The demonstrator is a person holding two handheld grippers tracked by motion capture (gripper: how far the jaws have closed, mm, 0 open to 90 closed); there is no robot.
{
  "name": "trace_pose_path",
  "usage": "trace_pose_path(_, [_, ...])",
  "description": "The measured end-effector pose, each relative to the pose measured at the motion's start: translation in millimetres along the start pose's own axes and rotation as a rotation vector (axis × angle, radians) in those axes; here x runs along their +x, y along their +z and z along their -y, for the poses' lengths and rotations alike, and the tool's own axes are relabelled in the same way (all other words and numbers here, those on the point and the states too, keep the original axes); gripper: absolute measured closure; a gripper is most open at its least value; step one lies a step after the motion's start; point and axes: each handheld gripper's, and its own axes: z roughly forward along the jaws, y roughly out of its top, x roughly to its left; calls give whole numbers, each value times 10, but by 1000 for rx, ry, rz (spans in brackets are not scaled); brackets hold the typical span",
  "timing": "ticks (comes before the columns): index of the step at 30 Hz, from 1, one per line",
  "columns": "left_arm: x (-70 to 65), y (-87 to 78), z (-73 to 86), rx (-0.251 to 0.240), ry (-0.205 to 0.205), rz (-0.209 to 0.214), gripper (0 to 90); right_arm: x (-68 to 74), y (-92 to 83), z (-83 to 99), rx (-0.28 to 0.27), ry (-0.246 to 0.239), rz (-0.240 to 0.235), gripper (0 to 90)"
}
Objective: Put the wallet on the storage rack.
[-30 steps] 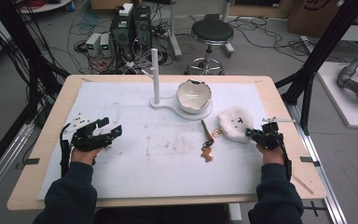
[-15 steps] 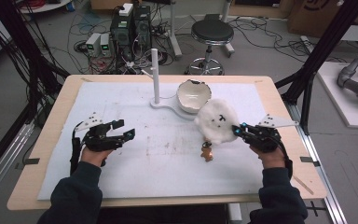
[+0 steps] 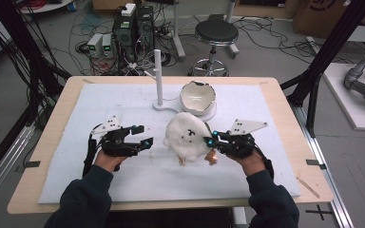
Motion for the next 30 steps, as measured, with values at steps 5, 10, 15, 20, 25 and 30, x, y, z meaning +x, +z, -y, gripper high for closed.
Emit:
trace_pose_path(5, [-6,65,26,13,-17,55,265,63,137,-27,16,-34,-60,828])
trace_pose_path(10, [-13,153,59,37,-51,116,244,113,229,-50,20,-50,-108,828])
trace_pose_path(15, [-44,175,76,84,-25,157,584,137,291,-64,24,-49,-118,827])
trace_pose_path(20, [-55,161,64,64,-20,148,749,112,328,-45,30,8,-74,790])
trace_pose_path(25, [-56,71,36,-65,-10,106,759,18,326,26,-28,173,-21,524])
trace_pose_path(30, [-72,7,14,-181,-4,107,758,-24,399,103,-62,310,-137,418])
